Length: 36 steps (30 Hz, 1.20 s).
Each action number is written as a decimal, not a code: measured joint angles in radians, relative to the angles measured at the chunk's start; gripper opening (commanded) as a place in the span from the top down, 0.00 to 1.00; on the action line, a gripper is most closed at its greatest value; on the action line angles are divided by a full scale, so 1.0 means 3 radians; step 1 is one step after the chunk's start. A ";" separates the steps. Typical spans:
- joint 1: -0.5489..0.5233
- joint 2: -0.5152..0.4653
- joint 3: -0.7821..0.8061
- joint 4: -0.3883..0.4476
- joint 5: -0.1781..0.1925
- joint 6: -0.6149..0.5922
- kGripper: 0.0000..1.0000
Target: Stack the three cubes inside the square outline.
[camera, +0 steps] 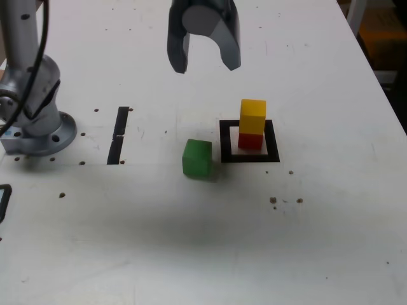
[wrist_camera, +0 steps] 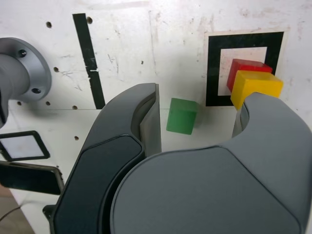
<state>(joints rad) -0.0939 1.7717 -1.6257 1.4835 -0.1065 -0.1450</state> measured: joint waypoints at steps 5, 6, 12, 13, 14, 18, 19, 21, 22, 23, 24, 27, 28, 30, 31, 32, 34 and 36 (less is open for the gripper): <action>-0.0231 -0.0167 0.0352 -0.0132 -0.0069 -0.0124 0.36; -0.0270 -0.0175 0.0413 -0.0192 -0.0093 -0.0133 0.36; -0.0410 -0.0175 0.0688 -0.0515 -0.0199 -0.0136 0.36; -0.0438 -0.0180 0.0777 -0.0626 -0.0235 -0.0133 0.36; -0.0482 -0.0161 0.0894 -0.0748 -0.0271 -0.0124 0.36; -0.0521 -0.0125 0.0978 -0.0876 -0.0316 -0.0076 0.35; -0.0534 -0.0109 0.1009 -0.0913 -0.0336 -0.0048 0.35; -0.0568 -0.0065 0.1079 -0.0996 -0.0380 -0.0008 0.35; -0.0579 -0.0046 0.1099 -0.1029 -0.0394 0.0000 0.35; -0.0582 -0.0030 0.1115 -0.1057 -0.0402 0.0012 0.35; -0.0582 -0.0020 0.1124 -0.1077 -0.0408 0.0019 0.35; -0.0599 0.0014 0.1156 -0.1151 -0.0430 0.0036 0.34; -0.0607 0.0027 0.1161 -0.1173 -0.0437 0.0043 0.34; -0.0621 0.0054 0.1180 -0.1236 -0.0457 0.0062 0.33; -0.0626 0.0079 0.1184 -0.1271 -0.0465 0.0071 0.32; -0.0632 0.0107 0.1186 -0.1306 -0.0473 0.0083 0.32; -0.0638 0.0163 0.1190 -0.1354 -0.0482 0.0106 0.31; -0.0638 0.0185 0.1199 -0.1373 -0.0491 0.0129 0.31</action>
<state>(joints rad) -0.2853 1.8273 -1.2660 1.0717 -0.2539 -0.1064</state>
